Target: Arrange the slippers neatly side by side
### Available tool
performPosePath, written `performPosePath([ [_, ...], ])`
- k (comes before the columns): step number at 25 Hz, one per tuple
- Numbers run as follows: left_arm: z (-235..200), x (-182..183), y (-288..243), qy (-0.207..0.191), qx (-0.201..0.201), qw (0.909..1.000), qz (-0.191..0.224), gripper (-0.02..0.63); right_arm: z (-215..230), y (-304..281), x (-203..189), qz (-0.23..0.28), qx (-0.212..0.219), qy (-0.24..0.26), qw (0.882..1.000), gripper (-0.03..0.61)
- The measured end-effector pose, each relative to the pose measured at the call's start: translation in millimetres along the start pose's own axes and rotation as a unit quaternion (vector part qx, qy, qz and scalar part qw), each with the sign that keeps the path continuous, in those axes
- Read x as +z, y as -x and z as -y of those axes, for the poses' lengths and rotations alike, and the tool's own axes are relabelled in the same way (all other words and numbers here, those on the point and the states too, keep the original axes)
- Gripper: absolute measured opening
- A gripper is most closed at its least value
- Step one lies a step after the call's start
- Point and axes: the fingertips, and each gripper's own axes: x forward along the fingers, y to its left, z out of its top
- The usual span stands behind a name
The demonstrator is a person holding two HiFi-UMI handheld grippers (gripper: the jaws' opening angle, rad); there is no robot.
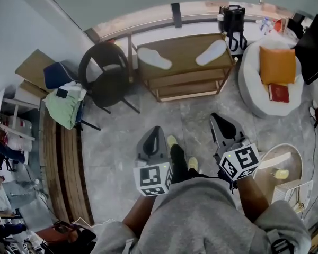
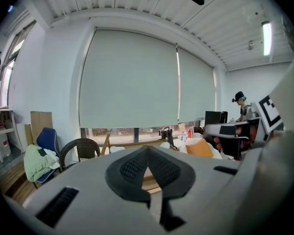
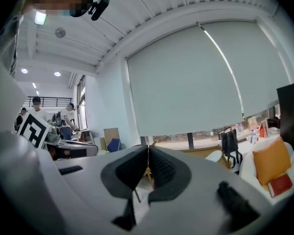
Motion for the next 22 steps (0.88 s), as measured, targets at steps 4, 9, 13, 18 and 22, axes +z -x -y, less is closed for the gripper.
performPosePath([
  [4,-10.3,2.8,-29.8,0.0,-0.005,1.0,0.002,0.014,11.8,-22.8,-0.1,-0.006,-0.004,0.006,1.0,0.025],
  [9,-29.2,14.6,-81.9,-0.002,-0.011,0.9999,0.006,0.014,36.0,-67.6,4.1,-0.007,-0.013,0.01,1.0,0.025],
  [13,-53.4,31.4,-129.4,0.001,-0.013,0.9999,0.005,0.014,57.3,-114.5,17.6,-0.013,-0.023,0.009,1.0,0.026],
  [18,-83.0,52.1,-190.3,0.004,-0.017,0.9998,0.0,0.014,80.6,-170.9,35.3,-0.023,-0.032,0.015,0.999,0.025],
  [22,-98.4,62.6,-227.2,0.008,-0.026,0.9996,-0.007,0.014,99.0,-203.1,40.4,-0.034,-0.046,0.008,0.998,0.025],
])
